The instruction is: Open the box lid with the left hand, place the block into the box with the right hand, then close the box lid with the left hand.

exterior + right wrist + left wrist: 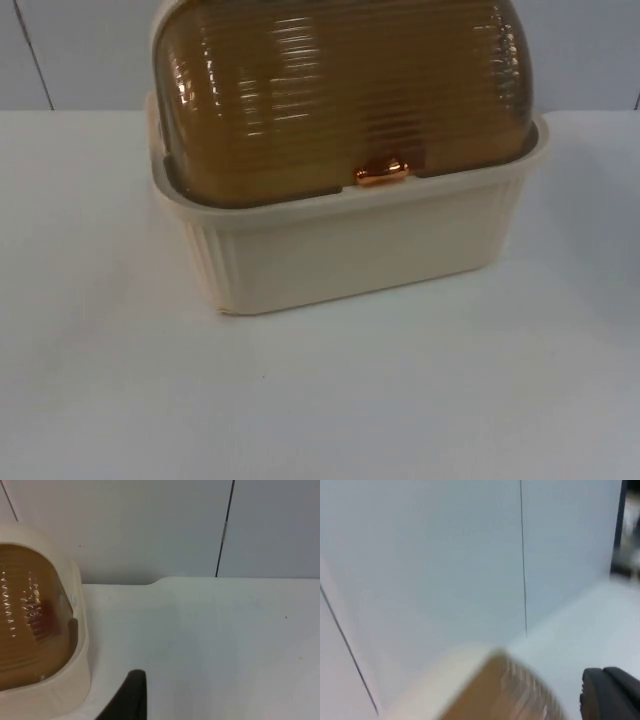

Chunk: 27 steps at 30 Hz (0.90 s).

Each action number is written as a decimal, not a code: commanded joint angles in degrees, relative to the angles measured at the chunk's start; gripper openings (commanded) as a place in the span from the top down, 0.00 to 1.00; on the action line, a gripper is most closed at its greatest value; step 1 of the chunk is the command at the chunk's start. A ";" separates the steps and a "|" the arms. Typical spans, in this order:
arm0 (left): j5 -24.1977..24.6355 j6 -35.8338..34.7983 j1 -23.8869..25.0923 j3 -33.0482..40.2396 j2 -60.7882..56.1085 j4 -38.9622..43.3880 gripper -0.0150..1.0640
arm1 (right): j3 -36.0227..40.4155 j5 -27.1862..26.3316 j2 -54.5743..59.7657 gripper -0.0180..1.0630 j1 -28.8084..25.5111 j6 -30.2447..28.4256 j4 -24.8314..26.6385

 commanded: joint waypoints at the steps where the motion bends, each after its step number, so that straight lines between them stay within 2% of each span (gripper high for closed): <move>1: 0.89 -0.12 1.13 0.08 -4.27 -1.18 0.99 | -0.21 -0.46 -0.34 0.01 0.26 0.45 -0.40; 4: 1.30 -0.12 4.19 0.08 -9.10 -0.96 0.99 | -0.21 -0.46 -0.34 0.01 0.26 0.45 -0.40; 7: 2.73 -0.12 12.86 0.08 -13.60 1.76 0.99 | -0.21 -0.46 -0.34 0.01 0.26 0.45 -0.40; 8: 2.73 -0.12 12.86 0.08 -13.60 1.76 0.99 | -0.21 -0.46 -0.34 0.01 0.26 0.45 -0.40; 10: 3.97 -2.14 21.56 0.08 -14.51 -3.08 0.99 | -0.21 -0.94 -0.34 0.01 0.26 0.51 -0.40; 12: 9.29 -4.91 29.17 0.08 -13.62 -7.05 0.99 | -0.21 -1.58 -0.34 0.01 0.26 0.81 -0.40; 13: 9.29 -4.91 29.17 0.08 -13.62 -7.05 0.99 | -0.21 -1.58 -0.34 0.01 0.26 0.81 -0.40; 15: 12.40 -5.05 35.04 0.08 -11.94 -10.82 0.99 | -0.21 -2.07 -0.34 0.01 0.26 1.50 -0.40; 17: 19.77 -5.05 39.52 -0.28 -9.96 -9.86 0.99 | -0.21 -2.32 -0.34 0.01 0.26 1.67 -0.40; 18: 19.77 -5.05 39.52 -0.28 -9.96 -9.86 0.99 | -0.21 -2.32 -0.34 0.01 0.26 1.67 -0.40; 20: 25.60 -5.05 41.76 -0.27 -7.47 -6.86 0.99 | -0.21 -2.33 -0.34 0.01 0.26 1.86 -0.40; 24: 23.72 -5.05 40.81 -0.17 -5.56 -4.47 0.99 | -0.21 -2.18 -0.34 0.01 0.26 1.83 -0.40; 26: 23.72 -5.64 40.80 -0.17 -5.31 0.61 0.99 | -0.21 -1.48 -0.34 0.01 0.26 1.83 -0.40; 27: 23.72 -5.64 40.80 -0.17 -5.31 0.61 0.99 | -0.21 -1.48 -0.34 0.01 0.26 1.83 -0.40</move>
